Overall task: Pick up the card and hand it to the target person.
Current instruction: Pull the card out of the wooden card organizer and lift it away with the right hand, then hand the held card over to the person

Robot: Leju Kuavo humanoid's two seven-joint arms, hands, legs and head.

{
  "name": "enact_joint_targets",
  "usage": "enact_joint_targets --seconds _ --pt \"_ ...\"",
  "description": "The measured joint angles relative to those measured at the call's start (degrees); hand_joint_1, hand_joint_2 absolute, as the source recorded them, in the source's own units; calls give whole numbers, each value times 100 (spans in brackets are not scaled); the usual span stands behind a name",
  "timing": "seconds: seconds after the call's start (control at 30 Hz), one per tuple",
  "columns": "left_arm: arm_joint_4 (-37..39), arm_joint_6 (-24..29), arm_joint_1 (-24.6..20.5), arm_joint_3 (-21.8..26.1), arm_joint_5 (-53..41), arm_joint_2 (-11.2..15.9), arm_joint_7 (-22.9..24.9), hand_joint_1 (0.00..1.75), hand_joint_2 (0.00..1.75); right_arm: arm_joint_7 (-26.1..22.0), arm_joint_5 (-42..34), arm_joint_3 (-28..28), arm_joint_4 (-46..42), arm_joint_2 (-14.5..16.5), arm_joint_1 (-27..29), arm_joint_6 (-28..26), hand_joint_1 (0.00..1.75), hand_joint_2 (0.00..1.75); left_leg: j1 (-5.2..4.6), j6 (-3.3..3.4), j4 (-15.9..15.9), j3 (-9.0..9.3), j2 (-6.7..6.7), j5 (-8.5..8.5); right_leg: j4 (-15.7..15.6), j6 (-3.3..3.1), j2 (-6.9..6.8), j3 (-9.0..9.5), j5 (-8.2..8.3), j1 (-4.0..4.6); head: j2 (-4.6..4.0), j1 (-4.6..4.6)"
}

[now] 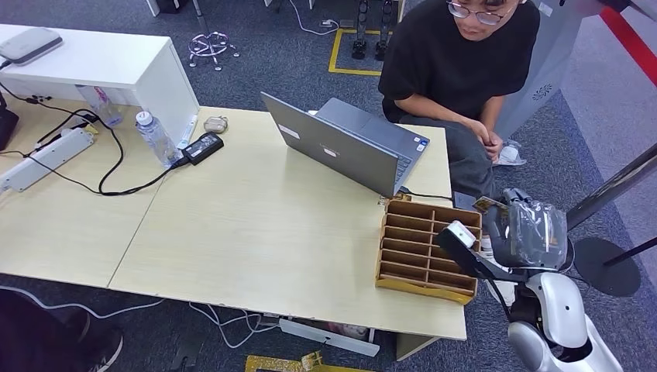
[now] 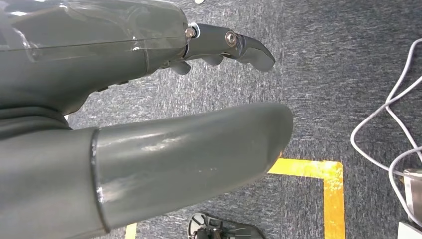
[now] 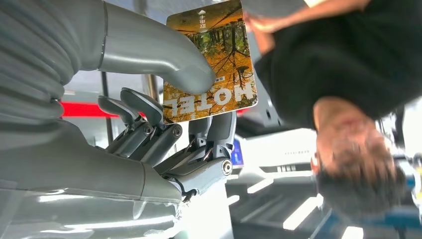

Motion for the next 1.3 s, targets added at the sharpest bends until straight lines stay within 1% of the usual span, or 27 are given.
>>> enact_joint_targets --seconds 0.17,0.47,0.67,0.97,1.3 --pt "0 -19 -1 -5 -74 -1 14 0 0 -243 -165 -156 5 -4 -177 -275 168 175 0 0 0 -1 0 0 0 0 -1 0 0 0 0 1" --pt "0 -109 -26 -23 -171 -2 60 0 0 -501 -558 -235 221 7 -445 -381 168 175 0 0 -1 -3 0 0 0 0 -2 0 0 0 0 1" --pt "0 -146 -62 -44 -246 -5 113 0 0 -781 -900 -177 609 56 -639 -411 170 175 0 0 -1 -4 -1 0 1 0 -3 1 0 0 0 1" --pt "0 -195 -131 -92 -323 -13 136 0 0 -1079 -1319 -32 1372 221 -928 -442 169 175 0 0 -1 -5 -2 0 1 0 -4 0 0 0 0 0" --pt "0 -214 -146 -148 -337 -16 172 0 0 -1181 -1478 87 1989 338 -1067 -545 170 175 0 0 0 -5 -2 0 1 0 -5 0 0 0 0 1"
